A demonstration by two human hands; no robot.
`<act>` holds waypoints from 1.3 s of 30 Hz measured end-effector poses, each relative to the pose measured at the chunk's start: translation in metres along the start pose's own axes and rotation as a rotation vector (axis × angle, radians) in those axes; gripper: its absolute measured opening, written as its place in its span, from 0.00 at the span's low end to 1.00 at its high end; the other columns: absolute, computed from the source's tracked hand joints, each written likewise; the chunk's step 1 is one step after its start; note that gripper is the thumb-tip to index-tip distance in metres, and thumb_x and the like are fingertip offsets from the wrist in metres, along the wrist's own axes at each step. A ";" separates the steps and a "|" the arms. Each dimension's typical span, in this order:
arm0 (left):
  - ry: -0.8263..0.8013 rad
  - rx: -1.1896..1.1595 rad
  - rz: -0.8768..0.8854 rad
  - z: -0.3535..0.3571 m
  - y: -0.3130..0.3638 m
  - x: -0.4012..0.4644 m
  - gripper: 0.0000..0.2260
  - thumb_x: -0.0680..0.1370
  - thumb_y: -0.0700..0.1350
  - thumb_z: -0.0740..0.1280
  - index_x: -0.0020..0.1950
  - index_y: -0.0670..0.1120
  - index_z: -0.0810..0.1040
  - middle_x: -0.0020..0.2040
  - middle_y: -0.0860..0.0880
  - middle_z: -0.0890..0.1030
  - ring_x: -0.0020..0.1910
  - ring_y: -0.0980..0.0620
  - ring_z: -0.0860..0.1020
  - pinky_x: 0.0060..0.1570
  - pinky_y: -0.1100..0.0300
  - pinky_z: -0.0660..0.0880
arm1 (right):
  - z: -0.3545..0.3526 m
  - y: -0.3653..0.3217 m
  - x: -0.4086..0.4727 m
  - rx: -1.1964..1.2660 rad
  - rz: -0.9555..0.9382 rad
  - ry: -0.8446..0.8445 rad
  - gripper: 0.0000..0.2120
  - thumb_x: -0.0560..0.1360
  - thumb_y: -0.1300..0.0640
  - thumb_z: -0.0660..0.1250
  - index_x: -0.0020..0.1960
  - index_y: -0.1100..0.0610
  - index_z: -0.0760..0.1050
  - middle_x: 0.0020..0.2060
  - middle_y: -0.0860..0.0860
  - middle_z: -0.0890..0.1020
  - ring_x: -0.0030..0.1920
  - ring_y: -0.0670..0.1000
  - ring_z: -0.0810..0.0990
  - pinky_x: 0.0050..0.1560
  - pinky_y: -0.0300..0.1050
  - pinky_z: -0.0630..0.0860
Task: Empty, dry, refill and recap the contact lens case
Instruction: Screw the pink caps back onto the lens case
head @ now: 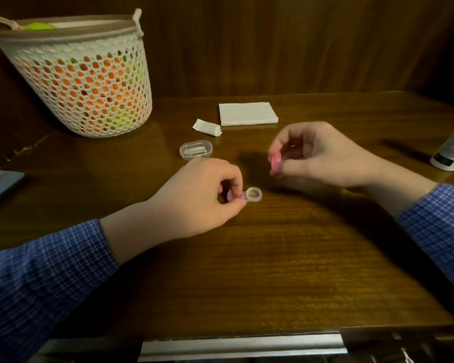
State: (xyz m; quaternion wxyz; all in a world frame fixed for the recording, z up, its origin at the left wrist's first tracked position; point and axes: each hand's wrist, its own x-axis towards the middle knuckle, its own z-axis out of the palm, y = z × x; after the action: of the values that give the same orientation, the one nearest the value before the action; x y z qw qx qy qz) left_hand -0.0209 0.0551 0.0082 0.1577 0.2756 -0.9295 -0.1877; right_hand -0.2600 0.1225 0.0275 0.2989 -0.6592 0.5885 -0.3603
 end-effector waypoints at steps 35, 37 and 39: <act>0.048 -0.056 0.144 0.002 -0.010 -0.003 0.08 0.75 0.50 0.71 0.51 0.51 0.85 0.45 0.58 0.83 0.45 0.58 0.80 0.43 0.63 0.77 | 0.034 0.005 -0.010 -0.135 -0.098 -0.078 0.08 0.72 0.58 0.79 0.50 0.50 0.86 0.48 0.44 0.87 0.51 0.46 0.84 0.57 0.46 0.81; 0.050 -0.056 0.143 0.002 -0.011 -0.003 0.07 0.75 0.50 0.71 0.51 0.51 0.85 0.45 0.58 0.83 0.45 0.58 0.80 0.43 0.61 0.78 | 0.034 0.005 -0.010 -0.143 -0.100 -0.079 0.08 0.72 0.58 0.78 0.50 0.50 0.86 0.47 0.44 0.87 0.51 0.46 0.84 0.57 0.45 0.81; 0.050 -0.059 0.142 0.002 -0.011 -0.003 0.08 0.75 0.50 0.71 0.51 0.51 0.85 0.45 0.58 0.83 0.45 0.57 0.80 0.43 0.60 0.78 | 0.034 0.005 -0.010 -0.146 -0.098 -0.081 0.08 0.72 0.58 0.78 0.50 0.50 0.86 0.47 0.44 0.86 0.51 0.46 0.84 0.57 0.45 0.81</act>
State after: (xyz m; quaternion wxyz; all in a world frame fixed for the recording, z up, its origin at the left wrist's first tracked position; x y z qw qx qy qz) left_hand -0.0144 0.0485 0.0016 0.2019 0.2088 -0.9365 -0.1963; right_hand -0.2352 0.1311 0.0036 0.2555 -0.7212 0.5678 -0.3037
